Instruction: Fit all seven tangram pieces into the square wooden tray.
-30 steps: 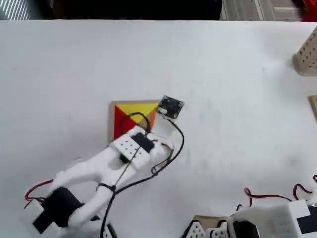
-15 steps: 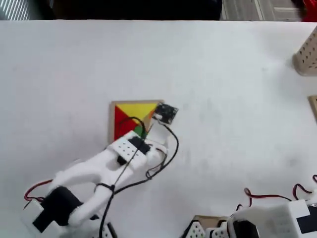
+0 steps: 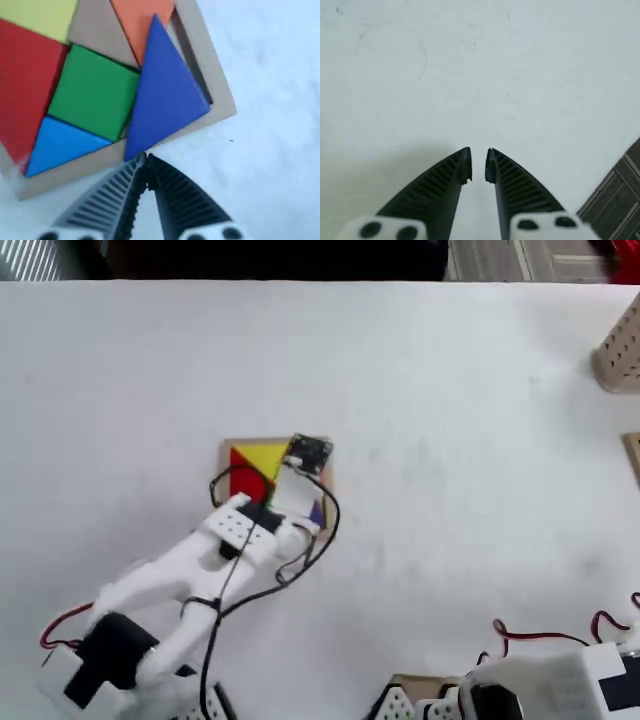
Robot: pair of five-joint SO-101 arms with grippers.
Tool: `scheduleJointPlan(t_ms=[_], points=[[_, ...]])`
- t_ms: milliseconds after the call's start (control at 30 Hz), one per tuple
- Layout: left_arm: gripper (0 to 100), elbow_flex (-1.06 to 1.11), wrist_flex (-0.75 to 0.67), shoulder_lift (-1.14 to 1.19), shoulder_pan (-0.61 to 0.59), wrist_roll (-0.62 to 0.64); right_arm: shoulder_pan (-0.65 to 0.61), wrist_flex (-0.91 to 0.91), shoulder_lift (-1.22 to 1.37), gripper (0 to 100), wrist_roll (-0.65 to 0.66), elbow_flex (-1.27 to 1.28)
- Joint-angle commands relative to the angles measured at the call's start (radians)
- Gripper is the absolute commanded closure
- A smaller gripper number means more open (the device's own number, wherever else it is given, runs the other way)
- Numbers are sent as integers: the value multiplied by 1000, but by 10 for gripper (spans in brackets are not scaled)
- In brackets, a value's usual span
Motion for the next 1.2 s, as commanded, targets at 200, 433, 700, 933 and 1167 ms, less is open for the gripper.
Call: scheduleJointPlan(t_ms=[200,433,700,933,1167], points=[[977,-2,69,-303,-38,-11,-7,-16,-8,936,9,-12],[977,-5,3,-255,-77,-2,-4,-16,-8,936,9,-11],[977,-51,-141,-65,-81,43,-5,-15,-8,936,9,-9],[977,-193,-140,117,-45,48,-4,-15,-8,936,9,-9],[977,-284,-138,219,-22,48,-10,-16,-8,936,9,-8]])
